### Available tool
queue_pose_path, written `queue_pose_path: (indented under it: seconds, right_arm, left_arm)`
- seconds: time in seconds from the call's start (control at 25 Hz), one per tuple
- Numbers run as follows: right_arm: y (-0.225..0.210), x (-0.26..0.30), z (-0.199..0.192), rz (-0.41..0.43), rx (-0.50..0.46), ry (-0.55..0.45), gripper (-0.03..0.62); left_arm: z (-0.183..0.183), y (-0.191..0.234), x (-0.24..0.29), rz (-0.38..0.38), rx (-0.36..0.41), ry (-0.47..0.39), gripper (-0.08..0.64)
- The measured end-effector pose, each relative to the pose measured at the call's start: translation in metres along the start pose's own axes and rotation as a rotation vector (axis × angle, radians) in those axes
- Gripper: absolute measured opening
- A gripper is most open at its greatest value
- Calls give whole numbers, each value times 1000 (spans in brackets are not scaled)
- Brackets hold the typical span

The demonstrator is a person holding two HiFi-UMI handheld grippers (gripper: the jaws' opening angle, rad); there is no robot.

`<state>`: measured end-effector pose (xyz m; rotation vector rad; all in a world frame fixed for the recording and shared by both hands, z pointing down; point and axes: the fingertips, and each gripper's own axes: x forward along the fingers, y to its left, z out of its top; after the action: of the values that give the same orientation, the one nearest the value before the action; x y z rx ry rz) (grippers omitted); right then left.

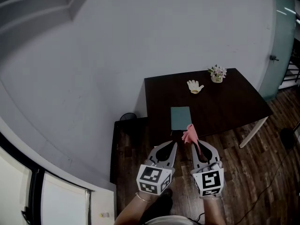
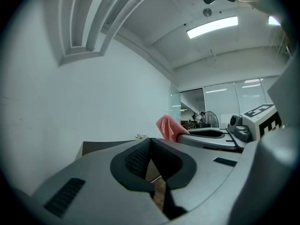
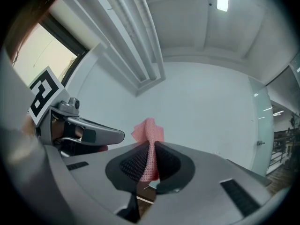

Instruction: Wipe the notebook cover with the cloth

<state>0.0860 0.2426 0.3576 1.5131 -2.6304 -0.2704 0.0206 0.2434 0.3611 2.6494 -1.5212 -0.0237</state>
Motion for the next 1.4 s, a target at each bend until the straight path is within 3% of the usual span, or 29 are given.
queue_pose_path:
  seconds: [1.0,1.4]
  right_arm:
    - [-28,174,-23,-35,6,83,34]
    - [-35,227,-36,-37,-33,130,34]
  left_arm:
    - [4,133,118,-77,-47,14,18]
    - [-7,169,150,-114,-67,47,18]
